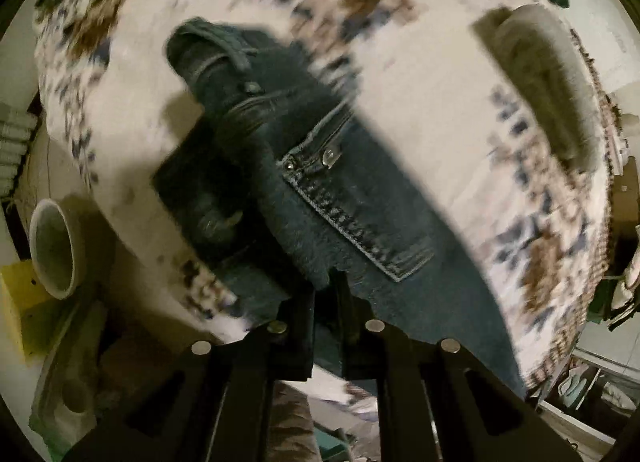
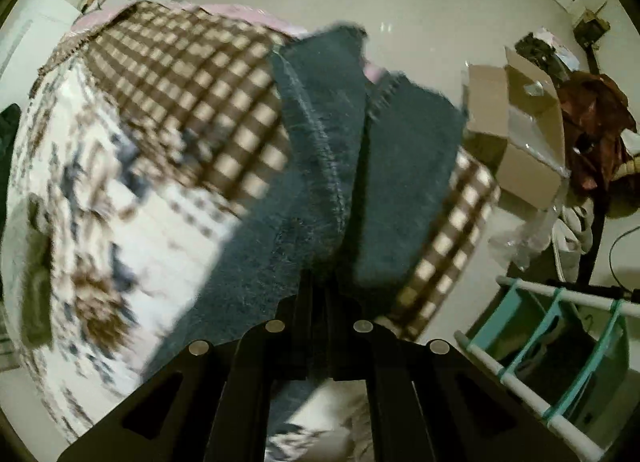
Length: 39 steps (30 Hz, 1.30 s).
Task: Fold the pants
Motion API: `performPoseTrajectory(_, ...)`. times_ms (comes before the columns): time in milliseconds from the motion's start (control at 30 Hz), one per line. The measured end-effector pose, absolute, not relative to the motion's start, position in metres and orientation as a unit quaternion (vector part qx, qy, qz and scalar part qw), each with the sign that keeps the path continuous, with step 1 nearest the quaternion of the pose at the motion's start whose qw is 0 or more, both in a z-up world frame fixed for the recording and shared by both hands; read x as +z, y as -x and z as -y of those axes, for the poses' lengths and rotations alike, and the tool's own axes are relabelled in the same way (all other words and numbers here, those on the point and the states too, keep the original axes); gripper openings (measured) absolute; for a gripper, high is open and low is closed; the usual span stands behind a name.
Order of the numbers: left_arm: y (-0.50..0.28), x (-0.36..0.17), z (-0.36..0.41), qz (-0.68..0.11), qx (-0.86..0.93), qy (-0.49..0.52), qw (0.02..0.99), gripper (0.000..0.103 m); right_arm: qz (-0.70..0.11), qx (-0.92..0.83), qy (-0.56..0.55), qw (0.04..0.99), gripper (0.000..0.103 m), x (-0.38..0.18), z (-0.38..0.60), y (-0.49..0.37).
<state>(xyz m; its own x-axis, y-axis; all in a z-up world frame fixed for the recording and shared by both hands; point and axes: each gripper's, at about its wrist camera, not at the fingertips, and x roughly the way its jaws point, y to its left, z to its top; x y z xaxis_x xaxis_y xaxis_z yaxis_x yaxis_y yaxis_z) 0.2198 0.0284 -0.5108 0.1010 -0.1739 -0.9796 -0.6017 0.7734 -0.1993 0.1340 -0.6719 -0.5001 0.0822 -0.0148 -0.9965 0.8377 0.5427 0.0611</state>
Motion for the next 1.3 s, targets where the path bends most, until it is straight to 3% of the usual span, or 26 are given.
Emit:
performPoseTrajectory(167, -0.192, -0.545, -0.033, -0.657, 0.159, 0.328, 0.660, 0.010, -0.612, -0.323, -0.358, 0.627, 0.009, -0.548, 0.673, -0.101)
performPoseTrajectory(233, -0.183, -0.544, -0.033, -0.654, 0.153, 0.348, 0.654, 0.010, -0.621, -0.312, -0.376, 0.613, 0.027, -0.561, 0.679, -0.090)
performPoseTrajectory(267, -0.180, -0.541, -0.030, -0.652, 0.147, 0.352, 0.655, 0.012, -0.618, -0.308, -0.384, 0.613, 0.051, -0.562, 0.682, -0.087)
performPoseTrajectory(300, -0.178, -0.538, -0.027, -0.649, 0.145, 0.349, 0.660, 0.018, -0.610, -0.308, -0.389, 0.618, 0.064, -0.559, 0.687, -0.081)
performPoseTrajectory(433, -0.174, -0.522, -0.010, -0.630, 0.141, 0.337, 0.685, 0.037, -0.572, -0.316, -0.396, 0.646, 0.065, -0.542, 0.709, -0.071)
performPoseTrajectory(500, -0.177, -0.516, 0.002, -0.614, 0.138, 0.317, 0.709, 0.064, -0.556, -0.328, -0.396, 0.653, 0.065, -0.537, 0.725, -0.073)
performPoseTrajectory(533, -0.180, -0.515, 0.006, -0.608, 0.137, 0.312, 0.717, 0.070, -0.552, -0.336, -0.397, 0.651, 0.065, -0.539, 0.736, -0.075)
performPoseTrajectory(733, -0.195, -0.530, -0.003, -0.603, 0.173, 0.316, 0.712, 0.072, -0.532, -0.367, -0.448, 0.618, 0.063, -0.569, 0.790, -0.083)
performPoseTrajectory(767, -0.195, -0.531, -0.008, -0.599, 0.182, 0.319, 0.711, 0.072, -0.531, -0.365, -0.451, 0.617, 0.047, -0.575, 0.793, -0.085)
performPoseTrajectory(800, -0.195, -0.531, -0.010, -0.597, 0.188, 0.321, 0.711, 0.072, -0.531, -0.355, -0.449, 0.625, 0.012, -0.581, 0.794, -0.089)
performPoseTrajectory(833, -0.195, -0.530, -0.015, -0.592, 0.198, 0.324, 0.711, 0.072, -0.542, -0.351, -0.432, 0.630, 0.003, -0.583, 0.793, -0.094)
performPoseTrajectory(967, -0.189, -0.525, -0.035, -0.575, 0.232, 0.329, 0.712, 0.072, -0.566, -0.374, -0.346, 0.649, 0.002, -0.579, 0.787, -0.104)
performPoseTrajectory(1100, -0.185, -0.533, -0.059, -0.563, 0.252, 0.361, 0.699, 0.072, -0.586, -0.375, -0.374, 0.613, 0.006, -0.595, 0.795, -0.097)
performPoseTrajectory(1133, -0.184, -0.537, -0.066, -0.562, 0.255, 0.369, 0.695, 0.072, -0.593, -0.361, -0.375, 0.614, 0.008, -0.594, 0.790, -0.098)
performPoseTrajectory(1200, -0.182, -0.548, -0.078, -0.560, 0.260, 0.387, 0.684, 0.072, -0.601, -0.320, -0.393, 0.619, 0.038, -0.589, 0.769, -0.100)
performPoseTrajectory(1300, -0.177, -0.562, -0.096, -0.553, 0.264, 0.415, 0.673, 0.071, -0.601, -0.261, -0.427, 0.623, 0.040, -0.583, 0.728, -0.094)
